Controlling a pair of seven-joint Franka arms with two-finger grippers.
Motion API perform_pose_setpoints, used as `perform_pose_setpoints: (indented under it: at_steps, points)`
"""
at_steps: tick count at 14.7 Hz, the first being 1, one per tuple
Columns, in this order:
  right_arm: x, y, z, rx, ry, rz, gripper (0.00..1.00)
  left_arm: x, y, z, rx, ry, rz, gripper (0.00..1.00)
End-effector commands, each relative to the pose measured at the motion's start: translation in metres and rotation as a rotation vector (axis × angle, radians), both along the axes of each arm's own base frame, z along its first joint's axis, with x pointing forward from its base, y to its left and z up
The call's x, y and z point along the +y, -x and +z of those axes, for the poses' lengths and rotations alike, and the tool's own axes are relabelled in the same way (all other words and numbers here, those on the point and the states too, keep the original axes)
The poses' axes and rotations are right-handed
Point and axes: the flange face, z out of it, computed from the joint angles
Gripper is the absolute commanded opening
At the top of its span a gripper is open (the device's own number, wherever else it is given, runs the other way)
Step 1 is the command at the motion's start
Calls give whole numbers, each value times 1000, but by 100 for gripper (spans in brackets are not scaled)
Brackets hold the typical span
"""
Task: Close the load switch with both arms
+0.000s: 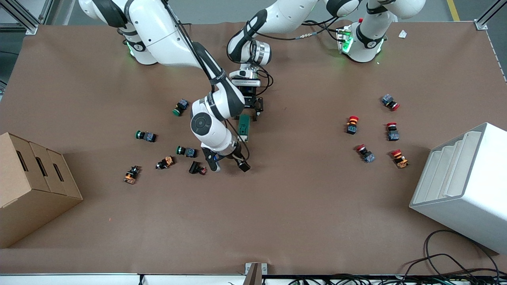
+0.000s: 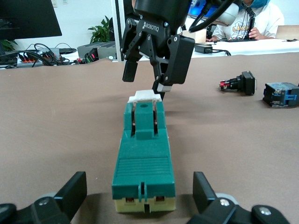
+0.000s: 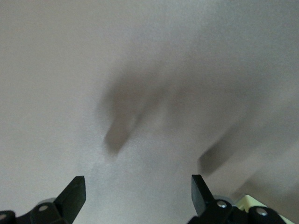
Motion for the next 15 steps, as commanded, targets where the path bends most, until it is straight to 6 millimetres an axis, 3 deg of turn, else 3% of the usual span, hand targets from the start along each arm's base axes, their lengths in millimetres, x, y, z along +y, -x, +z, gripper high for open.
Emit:
perform_pose_setpoints:
  at_steps: [1,4,5,8,11,15]
  points:
    - [-10,-20,18,29,19,31,100,0,-4,-5,-9,-32,-23,100]
    - [-47,-52,50,41,50,84,100,-4,-3,3,-8,-71,-25,100]
    - [-52,-54,66,12,53,130,100,-5,-3,4,-2,-70,-15,100]
    - [-114,-69,112,-103,138,340,100,-18,1,30,75,-13,58,100]
    - [-197,-82,164,-136,147,571,100,-36,5,68,138,25,143,100]
    - [-322,-76,238,-66,235,902,100,-64,-12,154,317,39,280,100]
